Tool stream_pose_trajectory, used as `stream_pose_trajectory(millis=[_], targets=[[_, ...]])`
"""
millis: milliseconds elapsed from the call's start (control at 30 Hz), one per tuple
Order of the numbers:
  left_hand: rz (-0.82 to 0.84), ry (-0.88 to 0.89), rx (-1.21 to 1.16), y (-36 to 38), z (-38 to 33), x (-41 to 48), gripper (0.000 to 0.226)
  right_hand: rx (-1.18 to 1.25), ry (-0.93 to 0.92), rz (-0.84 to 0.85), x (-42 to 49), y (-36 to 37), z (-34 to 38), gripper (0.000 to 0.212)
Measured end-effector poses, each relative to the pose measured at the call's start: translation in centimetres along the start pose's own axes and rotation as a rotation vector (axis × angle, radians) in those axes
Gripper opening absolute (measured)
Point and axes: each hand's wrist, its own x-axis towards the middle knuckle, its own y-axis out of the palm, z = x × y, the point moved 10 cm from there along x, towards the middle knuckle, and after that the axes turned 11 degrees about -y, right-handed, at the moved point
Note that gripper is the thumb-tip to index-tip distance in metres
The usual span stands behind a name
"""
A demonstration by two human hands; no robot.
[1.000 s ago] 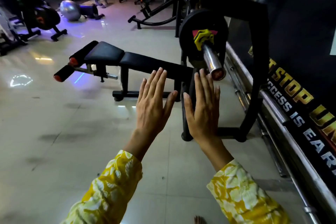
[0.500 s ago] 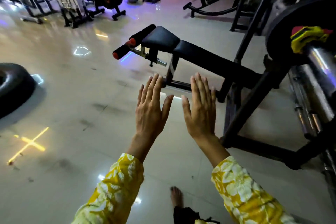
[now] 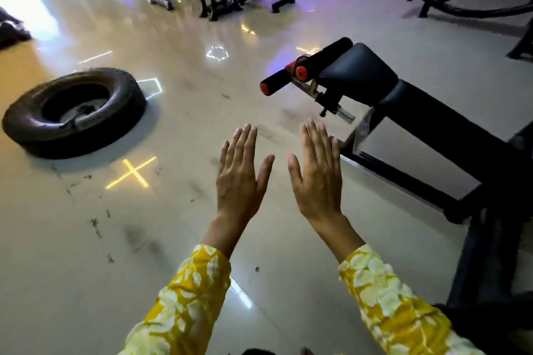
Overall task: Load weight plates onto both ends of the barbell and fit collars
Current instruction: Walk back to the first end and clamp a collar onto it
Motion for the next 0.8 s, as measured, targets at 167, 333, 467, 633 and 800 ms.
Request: stream_pose_trajectory(millis=[167,333,467,633,800], targets=[[0.000,-0.097,0.076,3.1,8.9,7.5,0.058,0.077,-0.082,0.078,8.2,10.2,1.7,0.054],[0.052,-0.189,0.110,7.1,19.1,16.8,0.055,0.117,-0.078,0.190,16.8,22.1,3.3,0.058],[0.136,-0.211,0.115,10.3,25.9,24.2,0.056,0.120,-0.031,0.332,23.6,31.0,4.1,0.059],[0.254,-0.234,0.120,15.3,33.2,32.9,0.057,0.108,-0.016,0.442,31.0,40.1,3.8,0.061],[0.297,-0.219,0.121,21.4,39.7,42.8,0.062,0.118,-0.006,0.461,39.2,49.7,2.2,0.053]])
